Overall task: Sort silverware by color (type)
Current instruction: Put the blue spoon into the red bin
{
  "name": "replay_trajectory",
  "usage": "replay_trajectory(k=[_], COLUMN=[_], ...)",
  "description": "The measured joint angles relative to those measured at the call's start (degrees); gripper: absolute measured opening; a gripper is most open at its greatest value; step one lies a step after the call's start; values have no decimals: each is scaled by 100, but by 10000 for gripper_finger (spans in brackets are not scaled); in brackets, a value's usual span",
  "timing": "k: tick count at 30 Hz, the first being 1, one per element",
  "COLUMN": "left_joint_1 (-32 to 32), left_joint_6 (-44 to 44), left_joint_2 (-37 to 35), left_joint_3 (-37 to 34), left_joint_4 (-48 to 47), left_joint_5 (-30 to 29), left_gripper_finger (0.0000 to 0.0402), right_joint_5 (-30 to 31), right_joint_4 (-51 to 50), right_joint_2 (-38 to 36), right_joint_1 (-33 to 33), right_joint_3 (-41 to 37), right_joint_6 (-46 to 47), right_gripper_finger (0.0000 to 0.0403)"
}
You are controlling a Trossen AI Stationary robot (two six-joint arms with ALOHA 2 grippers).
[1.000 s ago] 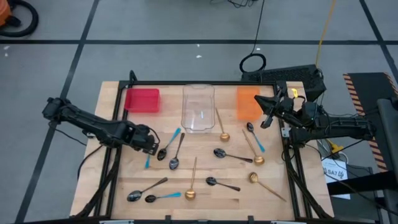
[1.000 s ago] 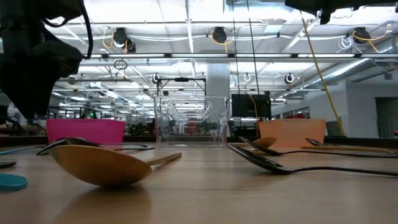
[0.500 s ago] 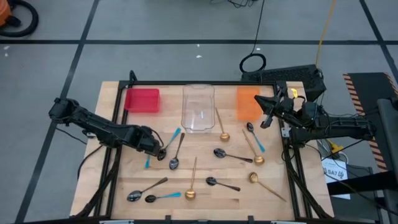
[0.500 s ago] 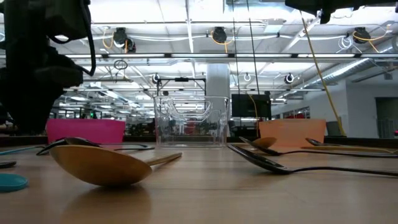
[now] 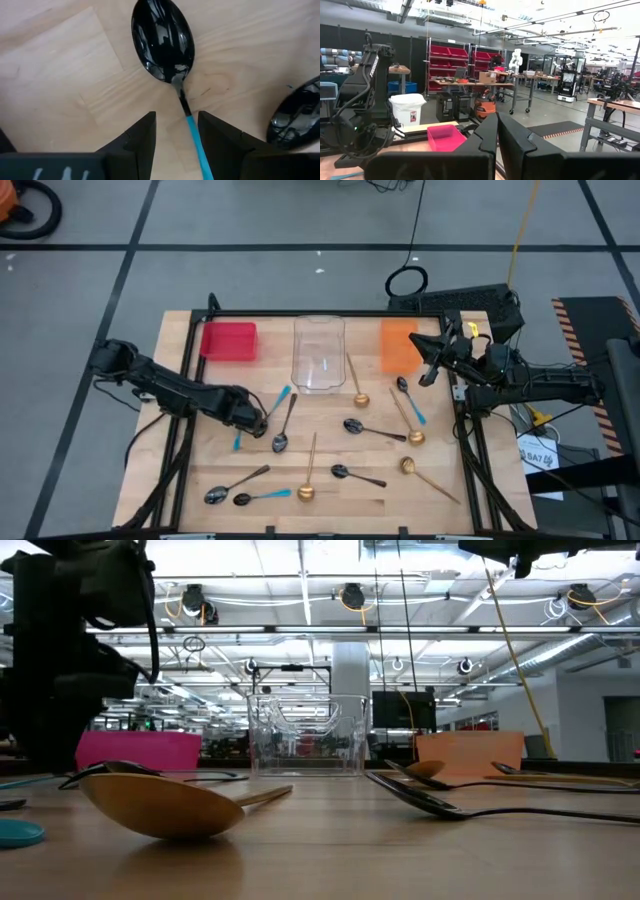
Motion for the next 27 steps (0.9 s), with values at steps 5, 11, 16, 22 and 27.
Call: replay_trajectory(k=[5, 11, 16, 22, 27], left_joint_1=[1, 4, 4, 4, 4], left_joint_6=[2, 40, 151, 155, 177], left_joint_2=[125, 292, 327, 331, 331], left_joint_3=[0, 0, 7, 7, 9], left_joint_4=[2, 34, 178, 280, 297], left_joint_5=[-4, -56, -66, -59, -62], left_gripper_finger=[154, 154, 133, 61, 12], right_joint_5=[0, 0, 0, 0, 0], right_joint_4=[0, 0, 0, 0, 0], right_joint_2=[-1, 1, -1, -1, 0], right_joint_1=[0, 0, 0, 0, 1], right_joint_3=[0, 0, 0, 0, 0], right_joint_6=[0, 0, 0, -7, -17], right_gripper_finger=[11, 11, 11, 11, 11])
